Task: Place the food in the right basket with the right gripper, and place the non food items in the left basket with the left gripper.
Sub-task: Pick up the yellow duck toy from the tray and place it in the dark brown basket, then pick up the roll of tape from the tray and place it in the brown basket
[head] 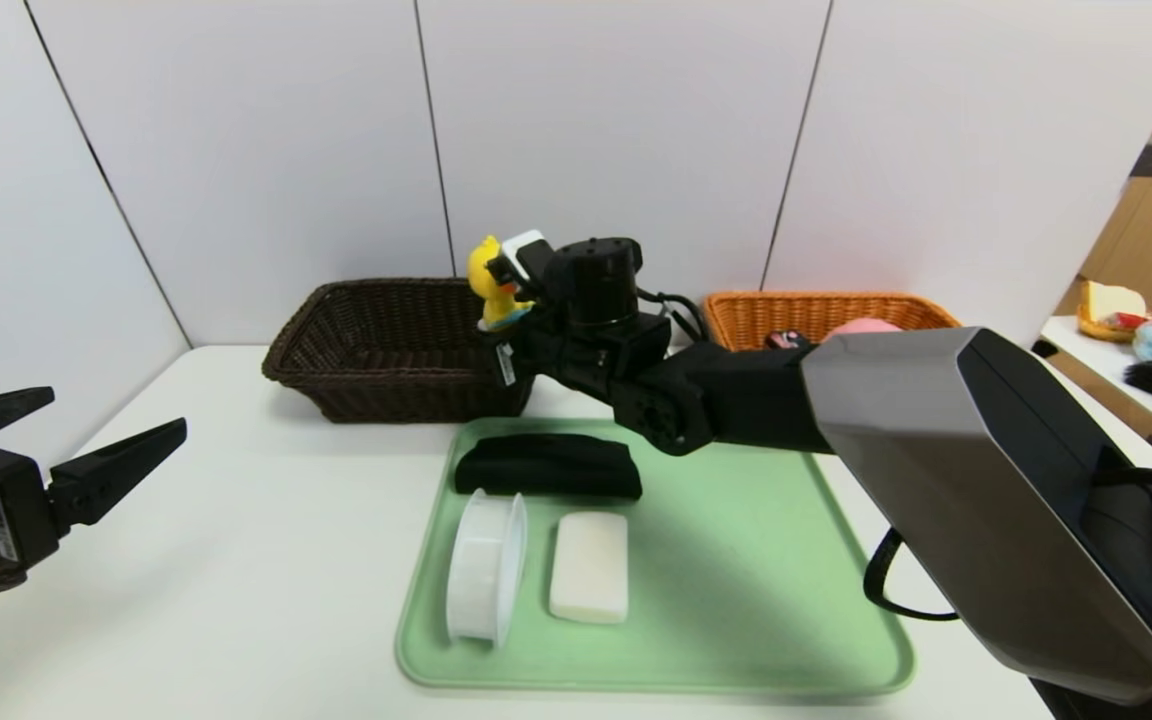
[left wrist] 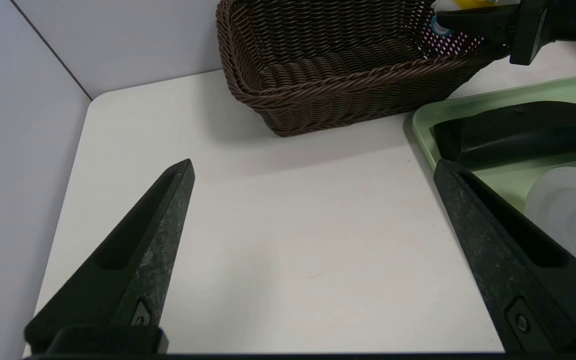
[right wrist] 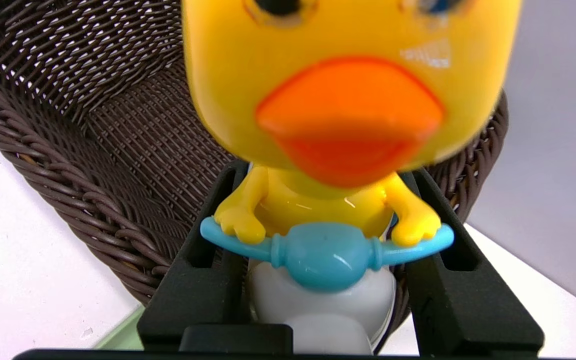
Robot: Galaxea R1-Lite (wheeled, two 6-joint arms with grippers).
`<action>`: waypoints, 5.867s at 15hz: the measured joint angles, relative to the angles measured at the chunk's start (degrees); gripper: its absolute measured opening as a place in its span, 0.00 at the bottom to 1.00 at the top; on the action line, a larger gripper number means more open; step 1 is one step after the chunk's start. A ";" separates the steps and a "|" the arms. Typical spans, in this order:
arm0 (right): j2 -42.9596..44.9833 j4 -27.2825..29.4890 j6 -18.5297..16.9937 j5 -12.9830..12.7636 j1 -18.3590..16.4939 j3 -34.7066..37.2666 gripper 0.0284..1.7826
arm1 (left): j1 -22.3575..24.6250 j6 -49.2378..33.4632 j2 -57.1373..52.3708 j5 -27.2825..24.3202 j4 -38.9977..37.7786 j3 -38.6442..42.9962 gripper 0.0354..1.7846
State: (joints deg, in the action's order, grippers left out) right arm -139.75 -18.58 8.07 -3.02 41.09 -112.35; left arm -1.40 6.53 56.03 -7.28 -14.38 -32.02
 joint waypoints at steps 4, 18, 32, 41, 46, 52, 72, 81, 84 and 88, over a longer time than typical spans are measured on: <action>0.04 -0.02 0.05 0.83 -0.15 -0.02 0.56 | -0.09 0.00 -0.05 0.04 0.00 0.06 0.94; 10.98 -6.41 1.35 -4.52 -2.67 5.13 0.89 | -0.09 -0.32 -0.13 0.11 -0.11 -0.17 0.94; 72.62 -12.26 0.52 3.95 -40.55 71.86 0.95 | -4.92 -4.86 0.34 -0.02 -4.55 0.16 0.94; 99.23 0.61 -1.68 6.85 -45.19 90.64 0.95 | -20.35 -10.03 6.53 1.30 12.50 -18.85 0.94; 100.91 0.61 -1.27 7.03 -44.68 90.91 0.95 | -32.88 -16.35 16.68 5.35 39.41 -38.10 0.94; 100.73 0.69 -1.05 7.23 -44.56 91.16 0.95 | -38.03 -20.92 27.68 7.66 42.39 -40.91 0.94; 97.31 0.52 -0.83 8.86 -44.53 90.19 0.95 | -41.46 -24.99 41.55 16.07 30.74 -31.06 0.94; 97.17 -0.02 -0.83 9.24 -44.53 89.86 0.95 | -44.19 -24.22 42.64 18.10 24.99 -28.83 0.82; 97.15 -0.02 -0.80 9.30 -44.53 89.78 0.95 | -44.35 -23.92 42.70 19.10 25.02 -28.42 0.57; 97.26 0.22 -0.80 9.50 -44.53 89.77 0.95 | -44.48 -23.43 42.68 19.41 24.94 -27.62 0.32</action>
State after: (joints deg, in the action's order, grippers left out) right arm -42.50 -18.36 7.27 6.47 -3.44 -22.58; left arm -45.89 -16.90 98.71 12.13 10.56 -59.65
